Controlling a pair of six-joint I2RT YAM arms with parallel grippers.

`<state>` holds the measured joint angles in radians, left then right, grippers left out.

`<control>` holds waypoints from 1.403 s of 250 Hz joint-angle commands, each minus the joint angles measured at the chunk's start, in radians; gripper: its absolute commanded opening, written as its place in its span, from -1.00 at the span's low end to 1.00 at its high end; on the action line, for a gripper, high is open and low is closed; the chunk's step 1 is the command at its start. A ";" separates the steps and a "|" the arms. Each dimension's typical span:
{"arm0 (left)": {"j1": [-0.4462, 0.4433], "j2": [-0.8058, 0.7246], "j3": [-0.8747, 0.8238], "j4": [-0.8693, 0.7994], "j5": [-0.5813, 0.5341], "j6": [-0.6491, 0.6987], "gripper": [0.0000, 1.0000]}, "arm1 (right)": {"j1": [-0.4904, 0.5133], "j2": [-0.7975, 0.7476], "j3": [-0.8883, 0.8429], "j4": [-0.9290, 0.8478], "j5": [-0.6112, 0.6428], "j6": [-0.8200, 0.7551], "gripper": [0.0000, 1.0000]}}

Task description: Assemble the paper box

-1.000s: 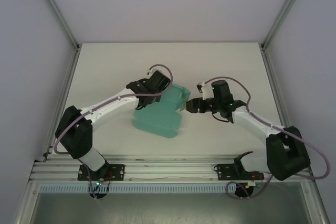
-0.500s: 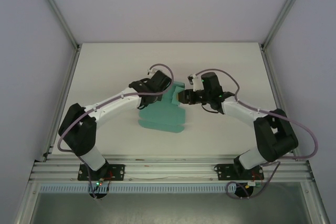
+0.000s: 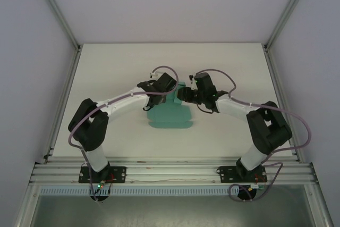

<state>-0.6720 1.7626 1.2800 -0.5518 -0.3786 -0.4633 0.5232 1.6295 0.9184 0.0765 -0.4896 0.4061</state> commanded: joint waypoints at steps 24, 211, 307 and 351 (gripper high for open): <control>-0.005 0.050 0.038 -0.009 0.006 -0.037 -1.00 | 0.016 -0.008 -0.046 0.166 -0.141 0.052 -0.26; -0.021 0.031 -0.059 0.127 0.109 0.006 -1.00 | 0.068 0.079 0.025 -0.087 0.484 -0.134 -0.61; -0.023 0.069 -0.023 0.086 0.102 -0.066 -1.00 | 0.120 0.203 0.168 -0.425 0.942 0.081 -0.95; -0.020 0.074 -0.018 0.066 0.091 -0.084 -1.00 | 0.120 0.273 0.235 -0.566 1.145 0.189 -1.00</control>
<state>-0.7048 1.8187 1.2423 -0.3759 -0.2092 -0.5087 0.6476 1.8404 1.1355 -0.2729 0.2771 0.4553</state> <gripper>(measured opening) 0.093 0.092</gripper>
